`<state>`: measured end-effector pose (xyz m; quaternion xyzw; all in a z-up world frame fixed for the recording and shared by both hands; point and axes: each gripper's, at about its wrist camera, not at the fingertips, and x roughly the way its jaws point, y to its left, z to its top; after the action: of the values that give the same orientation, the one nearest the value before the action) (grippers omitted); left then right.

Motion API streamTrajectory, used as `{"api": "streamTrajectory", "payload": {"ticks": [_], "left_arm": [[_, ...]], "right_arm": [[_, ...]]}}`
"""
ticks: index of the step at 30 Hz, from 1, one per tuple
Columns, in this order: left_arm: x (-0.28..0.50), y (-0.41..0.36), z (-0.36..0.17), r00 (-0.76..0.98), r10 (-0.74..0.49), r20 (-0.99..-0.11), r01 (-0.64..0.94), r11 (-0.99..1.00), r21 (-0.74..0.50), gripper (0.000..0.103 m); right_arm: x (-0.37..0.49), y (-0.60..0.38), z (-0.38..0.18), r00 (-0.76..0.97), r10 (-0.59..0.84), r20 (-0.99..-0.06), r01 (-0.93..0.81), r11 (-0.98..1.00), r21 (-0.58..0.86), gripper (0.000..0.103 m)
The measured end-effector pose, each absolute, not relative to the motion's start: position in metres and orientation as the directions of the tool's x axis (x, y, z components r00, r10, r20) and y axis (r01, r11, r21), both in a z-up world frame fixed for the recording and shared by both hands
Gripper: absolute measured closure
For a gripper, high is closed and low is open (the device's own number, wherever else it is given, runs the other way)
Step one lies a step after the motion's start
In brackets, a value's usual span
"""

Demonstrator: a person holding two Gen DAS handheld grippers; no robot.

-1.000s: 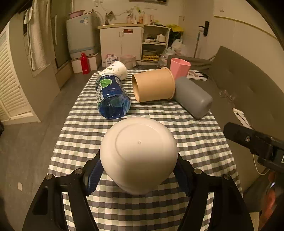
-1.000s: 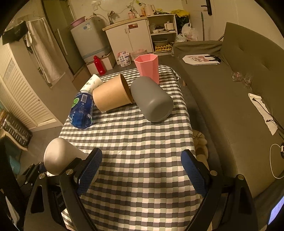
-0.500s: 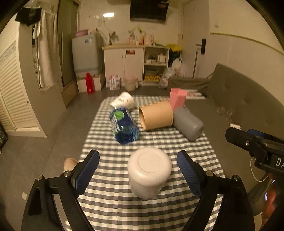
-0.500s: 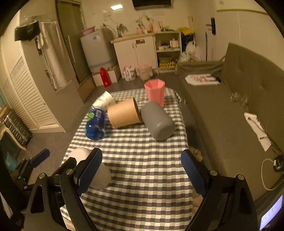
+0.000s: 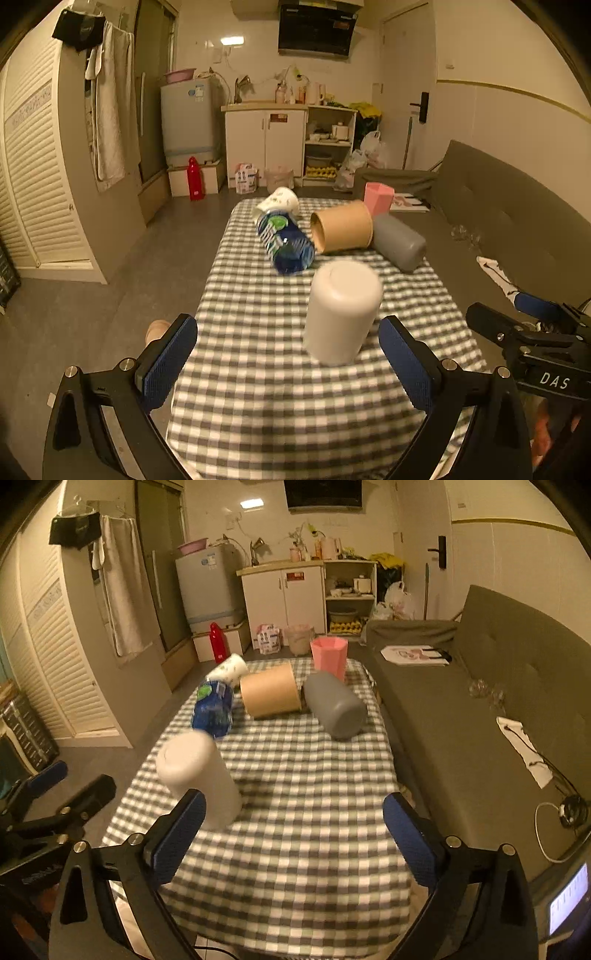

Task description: Flip cup upside down

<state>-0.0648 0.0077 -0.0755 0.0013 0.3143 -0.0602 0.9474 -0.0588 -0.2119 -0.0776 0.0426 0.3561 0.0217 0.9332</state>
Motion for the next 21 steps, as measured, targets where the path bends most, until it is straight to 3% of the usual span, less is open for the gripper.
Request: {"api": "streamTrajectory", "payload": {"ticks": [21], "left_arm": [[-0.073,0.020,-0.079,0.796,-0.076,-0.600,0.066,0.997,-0.038,0.001]], "right_arm": [[-0.062,-0.199,-0.084,0.736,0.055,-0.675,-0.013,0.998,0.068,0.000]]}}
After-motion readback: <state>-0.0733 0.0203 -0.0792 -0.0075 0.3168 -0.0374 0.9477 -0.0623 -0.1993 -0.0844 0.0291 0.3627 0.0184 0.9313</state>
